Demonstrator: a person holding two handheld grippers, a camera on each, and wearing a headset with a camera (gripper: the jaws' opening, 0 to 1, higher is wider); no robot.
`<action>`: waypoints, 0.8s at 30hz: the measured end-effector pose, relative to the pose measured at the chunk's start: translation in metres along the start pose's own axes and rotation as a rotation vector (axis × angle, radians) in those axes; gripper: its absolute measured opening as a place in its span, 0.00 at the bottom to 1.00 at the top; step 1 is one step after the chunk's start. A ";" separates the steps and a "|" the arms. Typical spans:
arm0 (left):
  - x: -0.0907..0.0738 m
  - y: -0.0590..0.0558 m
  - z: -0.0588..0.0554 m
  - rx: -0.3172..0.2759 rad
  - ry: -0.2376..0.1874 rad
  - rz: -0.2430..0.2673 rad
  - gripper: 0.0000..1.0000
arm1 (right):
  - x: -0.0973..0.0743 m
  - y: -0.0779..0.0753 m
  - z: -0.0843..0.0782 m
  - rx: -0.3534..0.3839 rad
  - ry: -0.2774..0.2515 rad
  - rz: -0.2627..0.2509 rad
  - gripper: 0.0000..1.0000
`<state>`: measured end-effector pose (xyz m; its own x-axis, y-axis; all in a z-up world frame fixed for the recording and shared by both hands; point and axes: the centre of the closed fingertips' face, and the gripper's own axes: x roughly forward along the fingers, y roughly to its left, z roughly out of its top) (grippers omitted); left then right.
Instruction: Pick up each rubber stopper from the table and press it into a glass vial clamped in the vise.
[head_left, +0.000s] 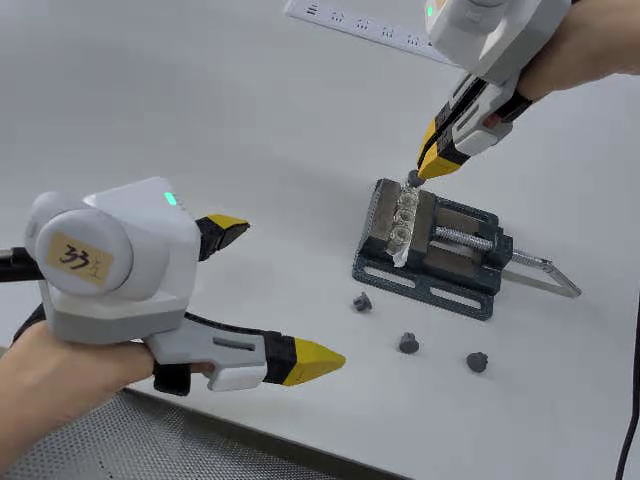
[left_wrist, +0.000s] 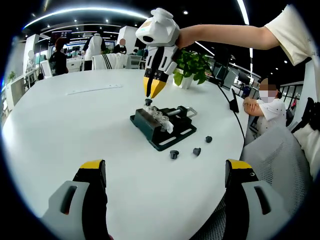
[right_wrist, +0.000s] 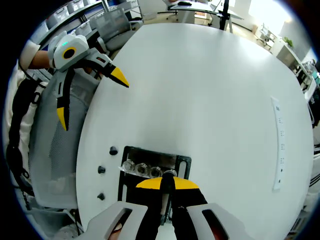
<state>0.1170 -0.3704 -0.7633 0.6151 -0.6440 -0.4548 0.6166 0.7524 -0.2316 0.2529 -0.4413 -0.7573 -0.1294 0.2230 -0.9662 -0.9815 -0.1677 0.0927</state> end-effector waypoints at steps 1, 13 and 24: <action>0.000 0.000 0.000 0.000 0.001 0.000 0.99 | 0.000 0.000 0.000 0.001 0.000 -0.002 0.01; 0.000 0.000 -0.001 -0.004 0.001 -0.002 0.99 | 0.003 -0.004 -0.004 0.006 0.006 -0.003 0.00; 0.000 -0.001 -0.001 -0.003 0.005 -0.006 0.99 | 0.004 -0.002 -0.002 0.003 0.019 -0.024 0.00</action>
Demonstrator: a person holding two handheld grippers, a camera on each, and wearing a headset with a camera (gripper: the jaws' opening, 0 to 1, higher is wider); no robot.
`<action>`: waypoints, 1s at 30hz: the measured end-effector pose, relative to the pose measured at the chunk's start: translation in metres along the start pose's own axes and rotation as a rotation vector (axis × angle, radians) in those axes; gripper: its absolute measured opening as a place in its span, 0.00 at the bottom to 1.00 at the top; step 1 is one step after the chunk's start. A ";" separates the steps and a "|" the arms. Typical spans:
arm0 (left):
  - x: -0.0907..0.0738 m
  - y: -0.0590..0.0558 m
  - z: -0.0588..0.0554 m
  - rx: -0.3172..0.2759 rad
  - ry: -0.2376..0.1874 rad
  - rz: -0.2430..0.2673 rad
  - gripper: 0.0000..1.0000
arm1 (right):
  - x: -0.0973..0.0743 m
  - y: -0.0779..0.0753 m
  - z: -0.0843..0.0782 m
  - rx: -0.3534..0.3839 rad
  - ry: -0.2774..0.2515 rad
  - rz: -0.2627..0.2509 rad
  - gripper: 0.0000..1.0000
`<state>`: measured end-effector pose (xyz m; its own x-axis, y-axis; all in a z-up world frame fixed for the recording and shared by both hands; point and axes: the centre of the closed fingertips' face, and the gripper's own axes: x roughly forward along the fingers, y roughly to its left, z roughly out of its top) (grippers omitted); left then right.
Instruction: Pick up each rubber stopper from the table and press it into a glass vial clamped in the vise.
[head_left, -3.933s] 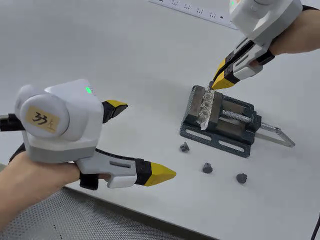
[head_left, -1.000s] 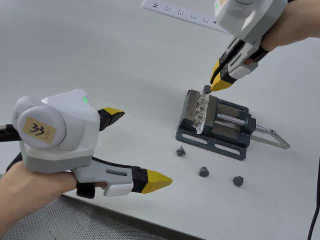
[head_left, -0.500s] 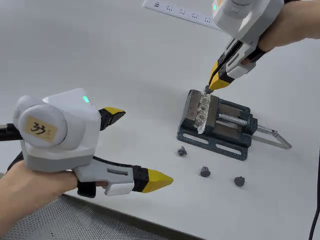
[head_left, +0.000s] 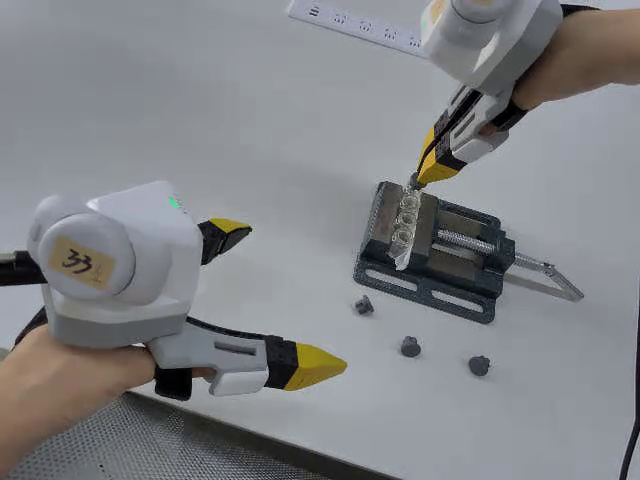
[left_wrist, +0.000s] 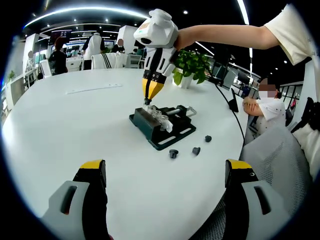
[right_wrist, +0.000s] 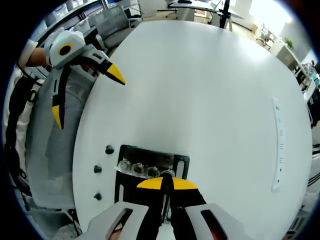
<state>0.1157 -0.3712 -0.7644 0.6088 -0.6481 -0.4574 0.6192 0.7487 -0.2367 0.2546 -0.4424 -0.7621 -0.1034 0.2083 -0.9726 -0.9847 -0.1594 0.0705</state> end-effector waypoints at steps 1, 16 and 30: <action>0.000 0.000 0.000 0.000 0.000 -0.001 0.99 | 0.000 0.001 0.000 0.002 0.001 -0.002 0.00; 0.001 0.000 -0.001 -0.008 0.000 -0.004 0.99 | 0.001 0.006 -0.001 0.040 0.010 0.031 0.00; 0.001 0.000 0.000 -0.028 -0.006 -0.004 0.99 | 0.004 -0.002 -0.004 0.009 0.053 0.052 0.00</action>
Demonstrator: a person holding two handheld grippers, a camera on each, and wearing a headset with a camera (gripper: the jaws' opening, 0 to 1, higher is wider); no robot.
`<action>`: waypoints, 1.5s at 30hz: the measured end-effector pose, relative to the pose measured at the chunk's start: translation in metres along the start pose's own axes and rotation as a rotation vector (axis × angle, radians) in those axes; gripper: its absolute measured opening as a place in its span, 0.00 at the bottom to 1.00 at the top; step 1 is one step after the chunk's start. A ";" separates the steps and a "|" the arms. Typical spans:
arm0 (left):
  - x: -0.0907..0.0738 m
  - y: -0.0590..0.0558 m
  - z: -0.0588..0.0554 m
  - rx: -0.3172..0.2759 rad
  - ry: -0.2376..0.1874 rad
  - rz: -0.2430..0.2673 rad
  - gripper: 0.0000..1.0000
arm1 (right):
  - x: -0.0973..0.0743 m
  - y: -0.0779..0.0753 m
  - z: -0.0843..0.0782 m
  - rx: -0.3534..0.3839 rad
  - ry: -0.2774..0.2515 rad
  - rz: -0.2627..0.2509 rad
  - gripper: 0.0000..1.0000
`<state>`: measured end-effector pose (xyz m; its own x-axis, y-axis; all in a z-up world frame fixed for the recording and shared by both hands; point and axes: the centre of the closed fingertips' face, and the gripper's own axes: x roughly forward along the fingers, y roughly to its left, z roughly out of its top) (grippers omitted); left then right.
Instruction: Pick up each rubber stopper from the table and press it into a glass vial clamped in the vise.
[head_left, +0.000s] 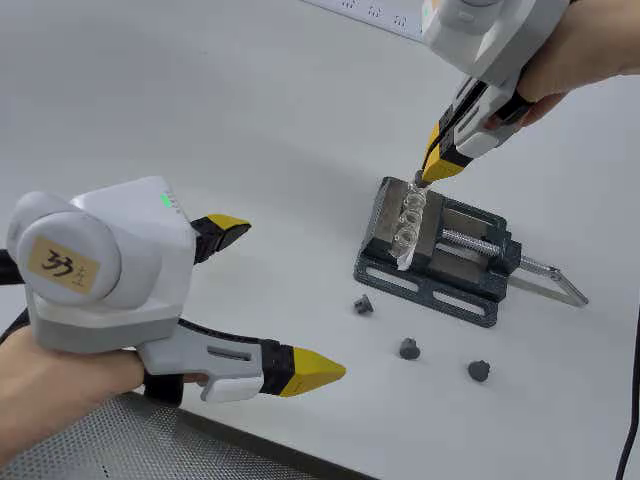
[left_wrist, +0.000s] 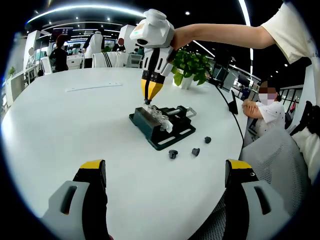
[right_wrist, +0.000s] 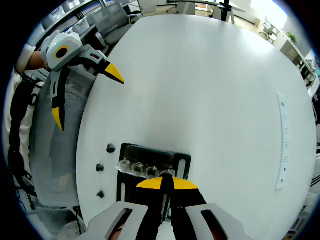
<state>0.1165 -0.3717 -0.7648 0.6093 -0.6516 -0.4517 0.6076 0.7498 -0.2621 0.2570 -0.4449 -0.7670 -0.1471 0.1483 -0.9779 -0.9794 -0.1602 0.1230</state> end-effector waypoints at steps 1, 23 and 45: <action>0.000 0.000 0.000 -0.001 0.000 0.001 0.99 | 0.000 0.001 0.000 -0.005 0.003 0.000 0.00; 0.000 0.002 -0.002 -0.011 0.006 0.011 0.99 | 0.001 0.008 0.000 0.041 0.009 0.003 0.00; -0.002 0.006 0.000 -0.015 -0.006 0.021 0.99 | 0.002 0.003 0.003 0.060 0.059 -0.001 0.00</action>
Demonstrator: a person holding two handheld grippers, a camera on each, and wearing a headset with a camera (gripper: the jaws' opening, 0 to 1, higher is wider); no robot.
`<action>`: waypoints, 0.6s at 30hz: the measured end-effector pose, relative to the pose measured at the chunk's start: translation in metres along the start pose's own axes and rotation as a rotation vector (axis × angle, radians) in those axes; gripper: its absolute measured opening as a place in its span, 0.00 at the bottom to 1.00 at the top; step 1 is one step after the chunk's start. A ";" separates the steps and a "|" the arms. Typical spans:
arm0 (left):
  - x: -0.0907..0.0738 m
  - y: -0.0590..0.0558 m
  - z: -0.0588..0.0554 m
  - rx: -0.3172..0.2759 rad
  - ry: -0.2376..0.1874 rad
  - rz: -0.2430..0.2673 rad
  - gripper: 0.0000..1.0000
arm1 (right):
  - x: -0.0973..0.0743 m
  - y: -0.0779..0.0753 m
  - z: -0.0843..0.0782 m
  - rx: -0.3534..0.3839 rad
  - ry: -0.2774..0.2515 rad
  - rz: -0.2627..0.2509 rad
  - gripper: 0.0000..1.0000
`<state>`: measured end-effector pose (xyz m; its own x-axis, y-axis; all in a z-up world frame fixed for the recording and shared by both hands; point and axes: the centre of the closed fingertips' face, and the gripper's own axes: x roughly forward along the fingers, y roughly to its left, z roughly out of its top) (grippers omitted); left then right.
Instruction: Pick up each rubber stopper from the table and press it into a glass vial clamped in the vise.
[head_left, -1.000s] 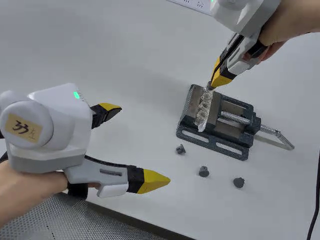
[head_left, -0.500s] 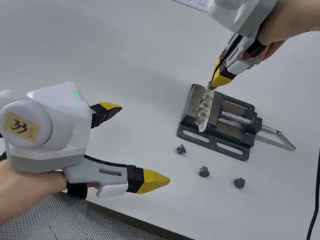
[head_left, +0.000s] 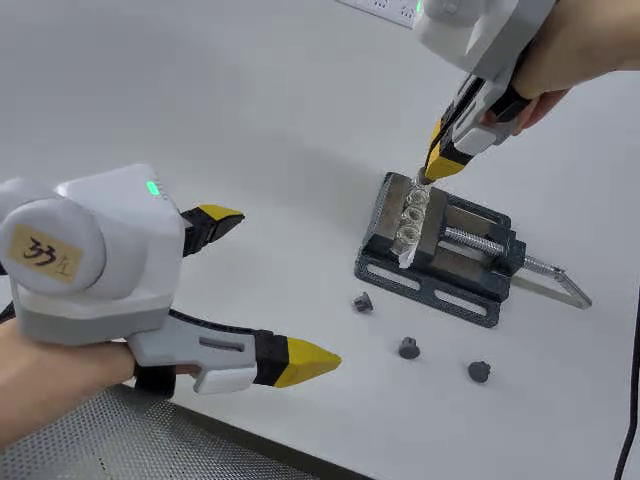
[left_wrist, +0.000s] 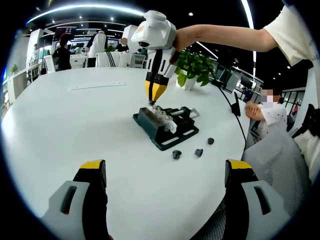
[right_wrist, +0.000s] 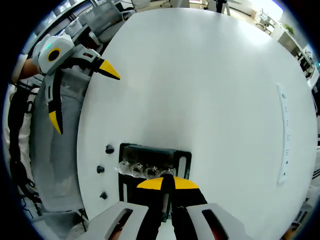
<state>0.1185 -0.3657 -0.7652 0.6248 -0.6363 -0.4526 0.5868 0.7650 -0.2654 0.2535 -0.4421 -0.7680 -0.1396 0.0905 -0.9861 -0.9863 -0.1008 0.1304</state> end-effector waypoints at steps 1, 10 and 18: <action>0.000 0.000 0.000 -0.001 0.000 0.000 0.99 | 0.000 0.001 0.000 -0.009 0.001 -0.005 0.00; 0.000 -0.001 0.001 -0.003 -0.004 0.001 0.99 | 0.000 0.000 0.000 0.005 -0.006 0.001 0.00; 0.000 -0.002 0.001 -0.003 -0.001 -0.003 0.99 | 0.001 -0.002 0.000 0.014 -0.005 -0.001 0.00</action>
<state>0.1179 -0.3680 -0.7637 0.6234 -0.6387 -0.4510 0.5870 0.7634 -0.2697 0.2552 -0.4419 -0.7692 -0.1387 0.0958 -0.9857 -0.9877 -0.0866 0.1305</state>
